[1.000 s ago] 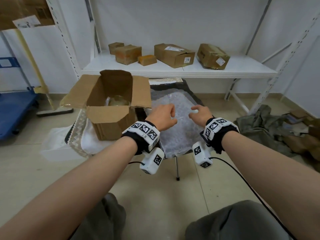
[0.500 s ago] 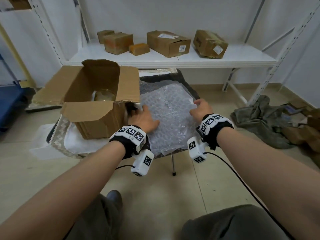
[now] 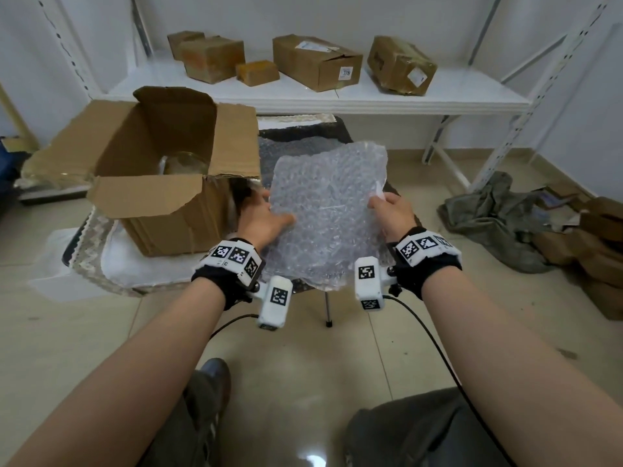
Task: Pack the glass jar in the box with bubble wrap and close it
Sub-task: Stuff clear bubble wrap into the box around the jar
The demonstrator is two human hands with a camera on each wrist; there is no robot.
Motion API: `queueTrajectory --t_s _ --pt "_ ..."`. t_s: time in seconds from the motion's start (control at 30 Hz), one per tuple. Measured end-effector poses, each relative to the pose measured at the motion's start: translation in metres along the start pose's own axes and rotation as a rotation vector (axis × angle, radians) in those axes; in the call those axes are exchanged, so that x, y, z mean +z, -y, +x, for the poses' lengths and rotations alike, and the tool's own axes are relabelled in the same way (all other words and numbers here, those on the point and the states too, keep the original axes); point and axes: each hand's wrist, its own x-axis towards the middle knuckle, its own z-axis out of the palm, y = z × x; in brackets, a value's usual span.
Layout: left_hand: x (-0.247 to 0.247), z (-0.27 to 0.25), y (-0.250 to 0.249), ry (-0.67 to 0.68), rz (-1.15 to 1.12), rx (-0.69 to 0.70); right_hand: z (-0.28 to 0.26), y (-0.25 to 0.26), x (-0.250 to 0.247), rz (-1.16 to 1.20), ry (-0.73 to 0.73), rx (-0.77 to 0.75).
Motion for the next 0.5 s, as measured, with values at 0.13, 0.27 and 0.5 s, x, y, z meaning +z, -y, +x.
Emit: queueTrajectory --t_s 0.13,0.27,0.5 --pt "-0.007 0.006 0.003 0.020 -0.029 -0.065 -0.001 -0.010 -0.003 0.089 0.048 -0.017" --pt "-0.015 0.007 0.007 0.093 -0.173 -0.110 -0.003 -0.011 -0.012 0.185 0.121 -0.017" --pt "-0.023 0.003 0.001 0.181 -0.300 -0.001 -0.017 -0.004 -0.028 0.292 0.315 -0.013"
